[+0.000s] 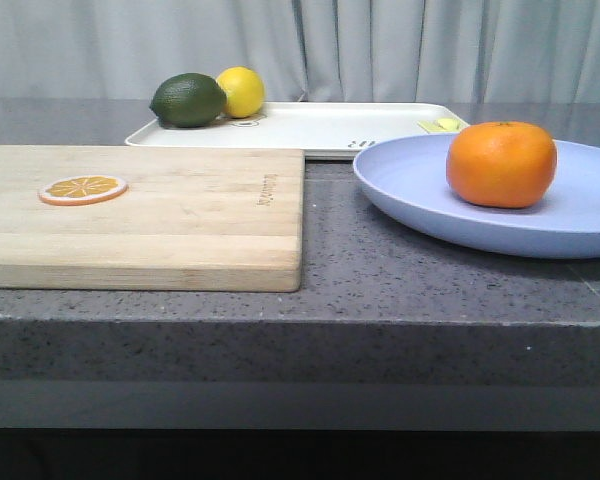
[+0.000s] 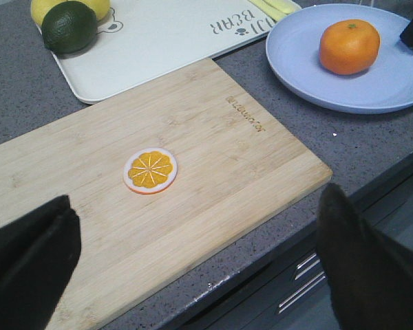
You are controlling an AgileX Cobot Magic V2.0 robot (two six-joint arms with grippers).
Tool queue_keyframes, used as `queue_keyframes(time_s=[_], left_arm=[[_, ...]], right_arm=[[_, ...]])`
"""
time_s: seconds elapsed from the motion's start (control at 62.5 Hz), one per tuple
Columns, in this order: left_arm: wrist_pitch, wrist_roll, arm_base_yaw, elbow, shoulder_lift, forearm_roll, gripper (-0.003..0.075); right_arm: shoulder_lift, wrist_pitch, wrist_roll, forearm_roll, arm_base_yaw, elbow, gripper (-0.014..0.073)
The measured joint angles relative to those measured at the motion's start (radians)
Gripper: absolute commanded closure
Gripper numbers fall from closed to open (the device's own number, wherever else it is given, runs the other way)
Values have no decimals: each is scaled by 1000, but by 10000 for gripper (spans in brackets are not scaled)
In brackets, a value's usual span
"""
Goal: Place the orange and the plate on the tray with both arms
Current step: 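Grasp the rim of the blue plate with the right gripper, then lift the plate with the right gripper and carry it onto the white tray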
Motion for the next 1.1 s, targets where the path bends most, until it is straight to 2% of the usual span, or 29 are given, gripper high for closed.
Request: queue_keyframes(time_s=[0.288,0.672,0.88,1.104], left_arm=[[0,0,0,0,0,0,47],[0,0,0,0,0,0,47],[0,0,0,0,0,0,47],[0,0,0,0,0,0,47]], right_arm=[[6,-19,0,7,0,-2,667],[6,-22,0,8,0,-2,661],[7,-42,9,80,17,-9,661],[31,-72,155,66,112,-114,661]])
